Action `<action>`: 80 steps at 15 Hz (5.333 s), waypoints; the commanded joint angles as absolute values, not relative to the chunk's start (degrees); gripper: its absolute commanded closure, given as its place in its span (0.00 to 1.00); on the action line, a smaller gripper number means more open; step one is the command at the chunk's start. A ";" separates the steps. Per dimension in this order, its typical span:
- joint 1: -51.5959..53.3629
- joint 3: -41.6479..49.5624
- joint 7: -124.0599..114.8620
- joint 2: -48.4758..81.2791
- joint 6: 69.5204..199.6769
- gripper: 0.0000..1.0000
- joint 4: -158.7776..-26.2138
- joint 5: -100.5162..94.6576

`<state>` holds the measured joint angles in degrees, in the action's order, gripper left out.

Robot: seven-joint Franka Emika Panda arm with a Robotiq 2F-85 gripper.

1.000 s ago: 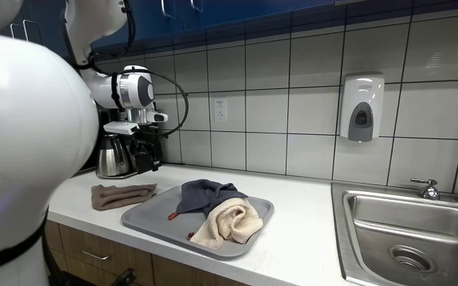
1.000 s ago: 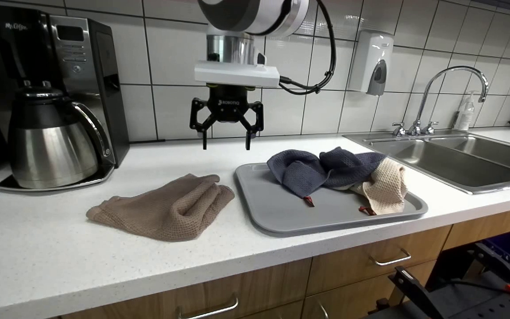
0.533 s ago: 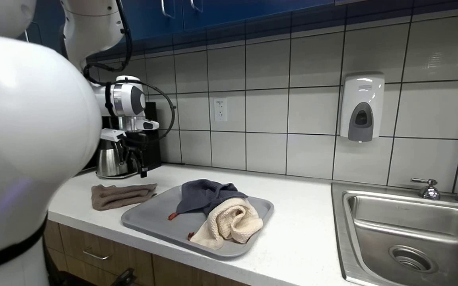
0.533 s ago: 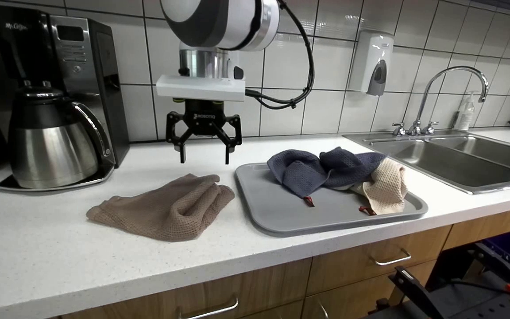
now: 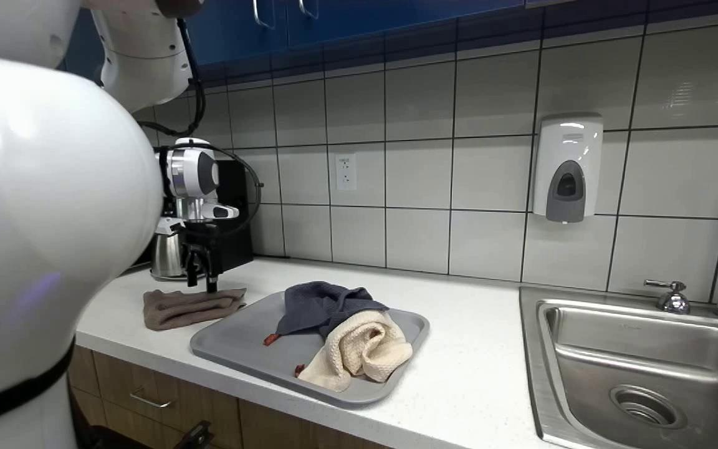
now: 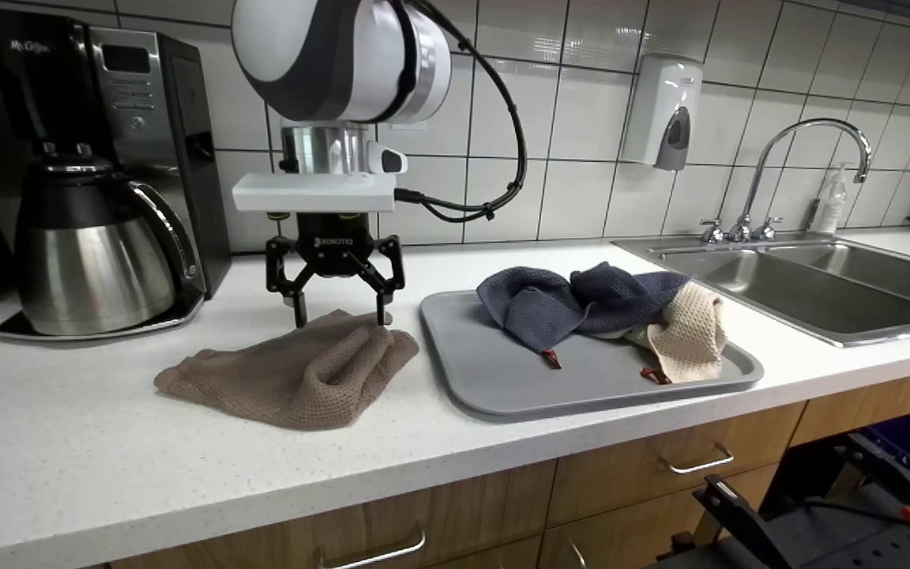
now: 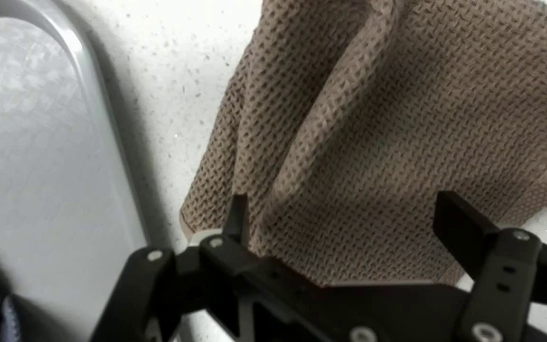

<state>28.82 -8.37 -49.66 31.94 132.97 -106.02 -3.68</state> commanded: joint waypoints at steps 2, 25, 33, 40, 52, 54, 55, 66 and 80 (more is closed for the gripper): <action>29.69 -8.62 -50.97 34.62 127.84 0.00 -101.73 -2.82; 30.78 -8.69 -51.52 35.99 126.57 0.26 -103.68 -2.49; 31.13 -8.75 -51.54 34.71 127.05 0.88 -103.78 -2.88; 32.10 -8.58 -51.51 32.78 127.29 0.98 -103.39 -4.09; 33.15 -8.00 -52.87 25.66 129.47 0.98 -105.76 -7.27; 33.19 -7.81 -53.77 24.31 129.96 0.98 -106.61 -8.34; 33.15 -7.76 -54.33 23.44 130.10 0.98 -107.09 -8.95; 32.02 -8.39 -63.86 12.91 130.80 0.98 -115.32 -16.53; 24.70 -12.07 -75.19 -0.73 131.50 0.98 -128.08 -21.42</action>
